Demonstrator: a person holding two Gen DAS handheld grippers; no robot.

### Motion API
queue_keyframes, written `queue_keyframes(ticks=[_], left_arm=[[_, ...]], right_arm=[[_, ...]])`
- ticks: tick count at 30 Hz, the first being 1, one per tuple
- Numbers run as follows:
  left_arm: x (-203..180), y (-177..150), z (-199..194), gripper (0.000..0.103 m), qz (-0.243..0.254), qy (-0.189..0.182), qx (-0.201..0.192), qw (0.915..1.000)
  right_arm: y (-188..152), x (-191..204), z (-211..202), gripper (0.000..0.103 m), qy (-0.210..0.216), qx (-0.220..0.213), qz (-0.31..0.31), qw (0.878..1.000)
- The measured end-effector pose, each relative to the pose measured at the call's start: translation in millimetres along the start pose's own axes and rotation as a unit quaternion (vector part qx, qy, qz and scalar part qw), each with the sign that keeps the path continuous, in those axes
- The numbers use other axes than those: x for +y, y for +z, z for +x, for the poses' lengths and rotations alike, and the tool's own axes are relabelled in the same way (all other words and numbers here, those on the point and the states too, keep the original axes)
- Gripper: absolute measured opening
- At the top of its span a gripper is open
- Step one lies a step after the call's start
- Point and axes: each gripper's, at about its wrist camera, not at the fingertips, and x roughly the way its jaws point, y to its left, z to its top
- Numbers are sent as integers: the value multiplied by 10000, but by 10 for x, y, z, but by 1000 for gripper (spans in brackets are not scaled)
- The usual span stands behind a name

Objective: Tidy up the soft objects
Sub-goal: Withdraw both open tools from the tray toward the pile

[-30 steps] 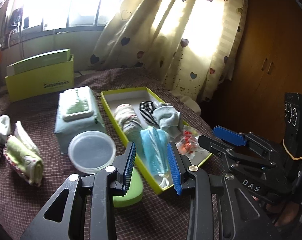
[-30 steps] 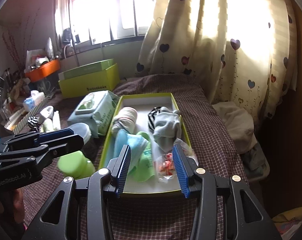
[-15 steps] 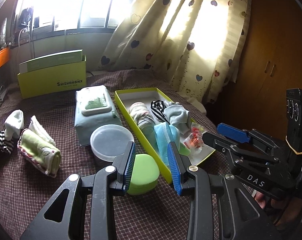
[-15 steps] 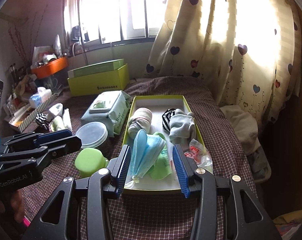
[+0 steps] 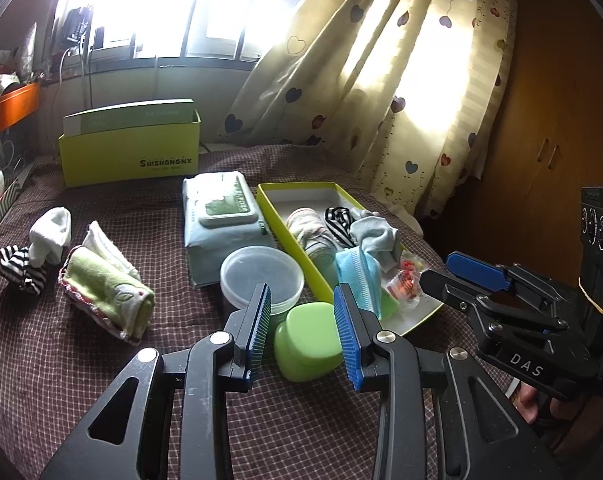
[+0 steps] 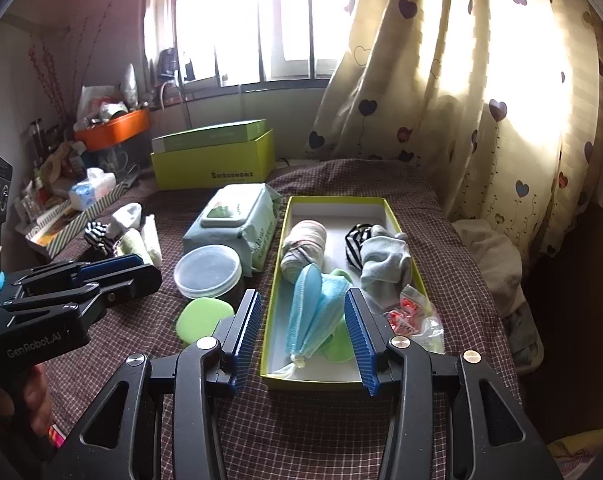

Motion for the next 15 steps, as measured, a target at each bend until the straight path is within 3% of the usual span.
queue_keyframes(ticks=[15], left_arm=[[256,-59,-27,34,-243,122,65,9996]], right_arm=[[21,159,62,42,159,60,-142,9998]])
